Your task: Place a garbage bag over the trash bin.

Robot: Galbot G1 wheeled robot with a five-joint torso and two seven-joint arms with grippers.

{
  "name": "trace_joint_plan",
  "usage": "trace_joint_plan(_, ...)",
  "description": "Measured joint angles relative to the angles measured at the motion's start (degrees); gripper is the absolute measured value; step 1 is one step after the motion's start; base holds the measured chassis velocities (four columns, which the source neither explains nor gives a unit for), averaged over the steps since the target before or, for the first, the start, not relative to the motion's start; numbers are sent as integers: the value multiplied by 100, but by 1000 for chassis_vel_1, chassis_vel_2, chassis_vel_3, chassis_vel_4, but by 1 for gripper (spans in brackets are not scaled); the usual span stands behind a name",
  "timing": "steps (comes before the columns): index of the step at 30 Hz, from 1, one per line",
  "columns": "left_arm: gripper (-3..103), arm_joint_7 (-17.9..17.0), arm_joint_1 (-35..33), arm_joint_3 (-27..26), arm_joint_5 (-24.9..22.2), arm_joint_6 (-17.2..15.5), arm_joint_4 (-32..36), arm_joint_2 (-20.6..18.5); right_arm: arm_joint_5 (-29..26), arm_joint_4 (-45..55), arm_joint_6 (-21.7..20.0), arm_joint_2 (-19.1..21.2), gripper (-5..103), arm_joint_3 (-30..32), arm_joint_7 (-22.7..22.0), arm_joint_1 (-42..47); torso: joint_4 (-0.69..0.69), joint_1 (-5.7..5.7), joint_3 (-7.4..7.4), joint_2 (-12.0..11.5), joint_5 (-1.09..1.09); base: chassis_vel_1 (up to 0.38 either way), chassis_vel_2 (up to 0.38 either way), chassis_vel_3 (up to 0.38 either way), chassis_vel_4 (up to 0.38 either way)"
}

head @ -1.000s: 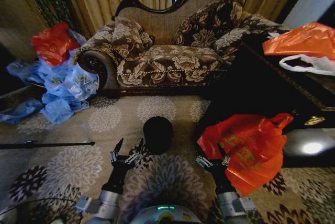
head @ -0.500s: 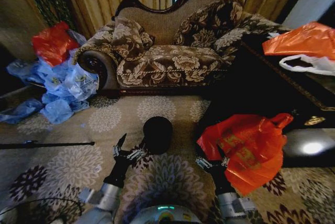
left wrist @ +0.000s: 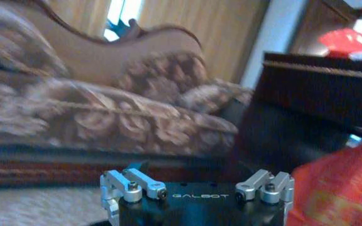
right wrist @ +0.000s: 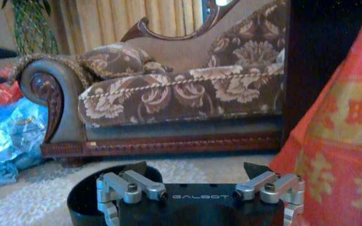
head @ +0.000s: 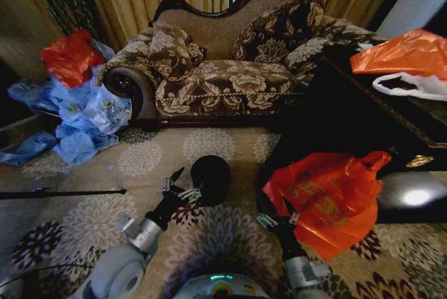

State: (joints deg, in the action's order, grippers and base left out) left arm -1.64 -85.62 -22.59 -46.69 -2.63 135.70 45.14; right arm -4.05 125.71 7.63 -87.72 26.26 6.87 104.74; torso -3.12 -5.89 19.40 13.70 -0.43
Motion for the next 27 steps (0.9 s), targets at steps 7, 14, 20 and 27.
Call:
trace_joint_plan(7,96,-189,2229,1697,-773,-340,-542,-662,-21,-158,10,-62,100,22,-15,-124,0,0,0,0,1,0,0,0,0)
trace_joint_plan(14,96,-591,4339,3658,-1760,-655,-1181,132,-39,-223,55,-114,100,110,-40,-86,0,0,0,0,1,0,0,0,0)
trace_joint_plan(20,90,-1069,5184,4691,-2851,-758,-1527,903,-29,-254,117,-170,100,163,-82,-16,-1,0,0,0,3,0,0,0,0)
trace_joint_plan(27,86,-1448,5711,5220,-3834,-772,-1850,1936,-53,-271,92,-144,100,216,-115,-41,0,0,0,0,4,0,0,0,0)
